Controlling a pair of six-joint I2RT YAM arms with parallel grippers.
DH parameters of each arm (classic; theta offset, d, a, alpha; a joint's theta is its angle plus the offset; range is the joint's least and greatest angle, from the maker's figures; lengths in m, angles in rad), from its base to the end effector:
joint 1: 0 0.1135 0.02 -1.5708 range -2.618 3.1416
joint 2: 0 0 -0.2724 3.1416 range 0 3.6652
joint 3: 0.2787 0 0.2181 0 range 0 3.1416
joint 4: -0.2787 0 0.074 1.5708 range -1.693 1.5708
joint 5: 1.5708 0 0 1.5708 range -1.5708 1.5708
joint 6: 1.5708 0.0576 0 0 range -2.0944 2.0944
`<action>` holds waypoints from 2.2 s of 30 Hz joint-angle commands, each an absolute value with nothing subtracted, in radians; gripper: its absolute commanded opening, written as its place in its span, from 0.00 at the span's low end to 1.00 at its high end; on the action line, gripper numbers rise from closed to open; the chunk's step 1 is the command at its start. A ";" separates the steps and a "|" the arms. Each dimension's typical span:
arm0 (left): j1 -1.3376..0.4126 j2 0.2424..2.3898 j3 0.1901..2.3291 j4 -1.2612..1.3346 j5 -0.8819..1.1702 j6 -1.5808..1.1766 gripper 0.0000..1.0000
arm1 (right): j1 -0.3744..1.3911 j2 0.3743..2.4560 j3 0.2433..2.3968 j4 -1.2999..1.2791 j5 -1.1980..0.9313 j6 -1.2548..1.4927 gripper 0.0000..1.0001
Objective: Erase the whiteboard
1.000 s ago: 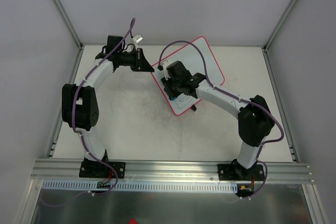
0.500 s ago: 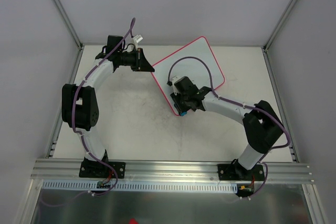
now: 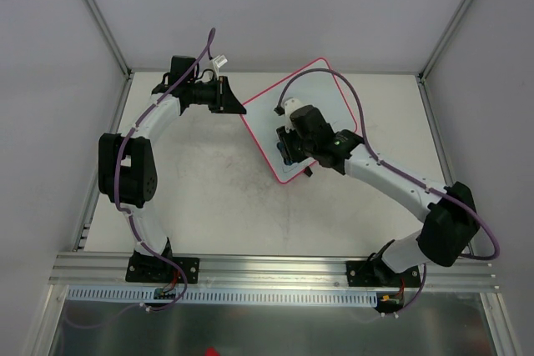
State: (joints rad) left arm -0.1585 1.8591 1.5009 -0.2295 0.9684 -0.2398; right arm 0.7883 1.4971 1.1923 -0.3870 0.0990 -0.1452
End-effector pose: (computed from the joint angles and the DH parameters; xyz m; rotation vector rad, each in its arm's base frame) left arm 0.3911 -0.1106 0.2982 0.4917 2.0642 -1.2694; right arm 0.2290 0.2223 0.2957 -0.9735 2.0494 0.2304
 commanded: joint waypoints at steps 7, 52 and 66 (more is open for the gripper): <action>-0.183 1.851 1.535 -0.201 1.040 -0.232 0.25 | 0.750 1.488 1.321 -0.391 0.132 -0.143 0.00; -0.206 1.905 1.520 -0.201 1.066 -0.227 0.00 | 0.609 1.695 1.375 -0.143 -0.071 -0.029 0.00; -0.204 1.924 1.523 -0.201 1.101 -0.198 0.00 | 0.692 1.626 1.154 0.055 -0.032 -0.101 0.00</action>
State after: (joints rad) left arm -0.1833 1.9118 1.5177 -0.2161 1.0321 -0.2466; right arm 0.6621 1.6608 1.1694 -0.0223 -0.0246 -0.0799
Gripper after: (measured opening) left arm 0.049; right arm 0.311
